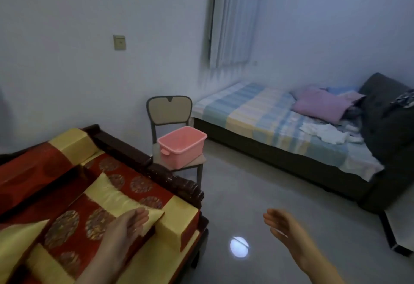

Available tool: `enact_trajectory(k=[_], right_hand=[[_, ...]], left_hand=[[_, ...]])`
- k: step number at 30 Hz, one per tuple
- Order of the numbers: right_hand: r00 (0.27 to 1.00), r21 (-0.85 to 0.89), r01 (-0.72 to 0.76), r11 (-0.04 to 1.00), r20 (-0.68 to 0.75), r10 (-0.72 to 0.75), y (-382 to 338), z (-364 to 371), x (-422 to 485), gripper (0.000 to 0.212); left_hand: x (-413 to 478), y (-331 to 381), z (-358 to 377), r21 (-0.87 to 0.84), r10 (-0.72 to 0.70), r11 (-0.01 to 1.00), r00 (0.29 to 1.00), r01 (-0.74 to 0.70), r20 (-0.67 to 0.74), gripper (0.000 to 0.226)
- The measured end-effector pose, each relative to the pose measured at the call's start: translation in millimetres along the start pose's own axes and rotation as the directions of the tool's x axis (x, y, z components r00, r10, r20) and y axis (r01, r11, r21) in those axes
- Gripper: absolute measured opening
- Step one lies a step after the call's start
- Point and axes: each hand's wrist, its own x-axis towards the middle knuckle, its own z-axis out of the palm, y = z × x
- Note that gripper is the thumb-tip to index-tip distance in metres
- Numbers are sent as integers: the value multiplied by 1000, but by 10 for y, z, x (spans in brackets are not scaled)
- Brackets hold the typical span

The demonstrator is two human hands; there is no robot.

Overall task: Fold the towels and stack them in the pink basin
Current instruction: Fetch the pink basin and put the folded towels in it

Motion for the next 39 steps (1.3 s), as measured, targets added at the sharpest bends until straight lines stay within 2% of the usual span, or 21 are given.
enact_trajectory(k=[6, 9, 12, 16, 21, 26, 30, 39], right_hand=[[1000, -98, -15, 995, -18, 13, -912, -682, 1500, 27], [1000, -123, 13, 992, -22, -16, -1207, -864, 2298, 28], [1000, -191, -1, 982, 4, 2, -1452, -855, 3224, 27], [986, -295, -33, 955, 148, 80, -1718, -540, 4485, 27], [949, -385, -67, 920, 262, 179, -1921, 163, 5538, 25], [900, -461, -58, 885, 360, 247, -1908, 1091, 6682, 21], [882, -510, -99, 855, 352, 312, -1832, 1835, 7589, 26], [841, -642, -100, 760, 354, 409, -1656, 3270, 9294, 18]], left_hand=[[1076, 78, 1687, -63, -70, 995, 996, 73, 46, 26], [1650, 290, 2341, -56, -49, 997, 998, 51, 41, 27], [2231, 443, 2787, -68, -23, 997, 999, 20, -40, 24], [2862, 437, 3141, -161, -35, 987, 986, 8, -162, 21], [3322, 494, 3267, -193, -76, 981, 955, 20, -286, 24], [4332, 653, 3140, -236, -101, 972, 906, 1, -411, 27], [5339, 841, 2989, -303, -161, 953, 880, 21, -448, 31], [7170, 1036, 2705, -259, -264, 955, 810, 144, -523, 29]])
